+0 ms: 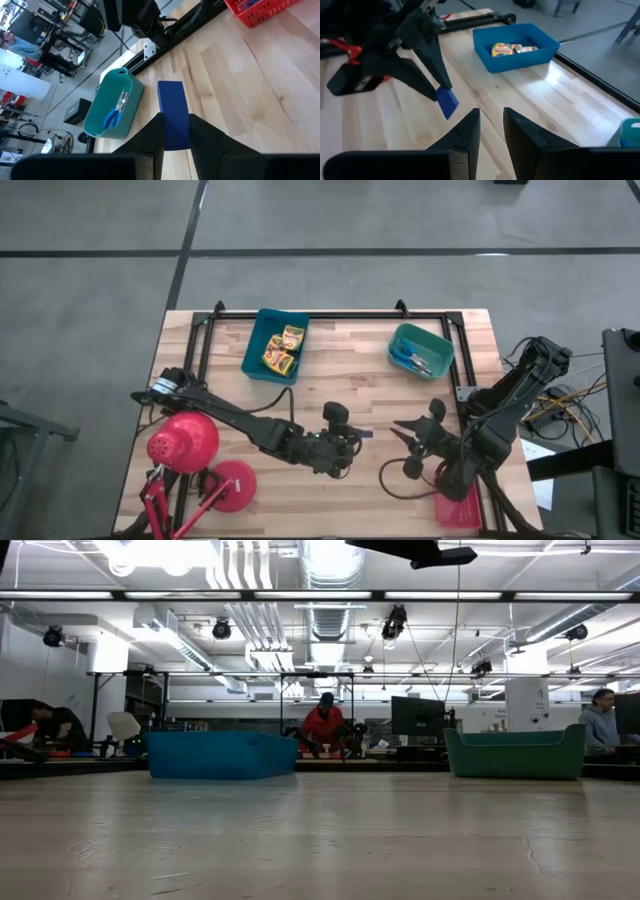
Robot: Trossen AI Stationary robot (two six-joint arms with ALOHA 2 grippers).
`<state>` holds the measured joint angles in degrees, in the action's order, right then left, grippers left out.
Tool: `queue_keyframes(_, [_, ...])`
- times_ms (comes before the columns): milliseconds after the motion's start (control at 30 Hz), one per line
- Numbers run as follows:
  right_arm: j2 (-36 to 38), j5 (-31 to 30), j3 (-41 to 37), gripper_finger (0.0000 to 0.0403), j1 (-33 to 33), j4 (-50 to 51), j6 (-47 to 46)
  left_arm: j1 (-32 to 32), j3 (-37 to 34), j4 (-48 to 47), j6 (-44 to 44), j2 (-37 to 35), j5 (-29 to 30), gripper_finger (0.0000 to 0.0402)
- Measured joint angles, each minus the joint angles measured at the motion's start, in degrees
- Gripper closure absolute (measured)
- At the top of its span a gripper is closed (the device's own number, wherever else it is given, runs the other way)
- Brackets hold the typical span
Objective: Pick & Place School Supplies
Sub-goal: Put the purple eraser into the red bin
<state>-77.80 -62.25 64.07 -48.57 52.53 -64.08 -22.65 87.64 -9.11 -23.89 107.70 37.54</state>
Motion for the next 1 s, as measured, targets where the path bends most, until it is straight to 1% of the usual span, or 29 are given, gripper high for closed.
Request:
queue_keyframes(100, [0.0,-0.8,0.0,0.0327,0.4,-1.9,-0.2,0.0,0.0,0.2,0.1,0.0,0.0,0.0321])
queue_keyframes(167, [0.0,-0.4,-0.2,0.033,0.6,-2.7,-3.1,0.0,0.0,0.1,0.4,0.0,0.0,0.0321])
queue_keyframes(200, [0.0,1.0,-0.2,0.033,0.7,-2.7,-5.0,0.0,0.0,0.1,0.7,0.0,0.0,0.0321])
queue_keyframes(267, [0.0,3.4,-0.4,0.0327,0.8,-2.9,-5.0,0.0,0.0,0.1,1.0,0.0,0.0,0.0321])
queue_keyframes(333, [0.0,4.0,-1.0,0.0322,0.8,-4.5,-2.7,0.0,0.0,0.2,1.0,0.0,0.0,0.0321])
queue_keyframes(433, [0.0,4.1,-1.5,0.031,1.0,-8.2,3.1,0.0,0.0,0.1,1.1,0.0,0.0,0.0321])
queue_keyframes(567, [0.0,3.8,-1.9,0.0288,2.1,-8.4,10.5,0.0,0.0,0.1,1.1,0.0,0.0,0.0321])
queue_keyframes(633, [0.0,3.9,-2.5,0.0275,2.9,-8.4,11.2,0.0,0.0,0.1,1.0,0.0,0.0,0.0321])
queue_keyframes(833, [-0.4,5.8,-3.8,0.0233,5.5,-8.5,8.6,0.0,0.0,0.1,1.0,0.0,0.0,0.0321])
queue_keyframes(967, [-0.3,7.2,-4.5,0.0221,6.4,-8.9,0.7,0.0,0.0,0.1,1.0,0.0,0.0,0.0321])
queue_keyframes(1000, [-0.3,7.2,-4.5,0.022,6.4,-9.0,-0.1,0.0,0.0,0.1,1.0,0.0,0.0,0.0321])
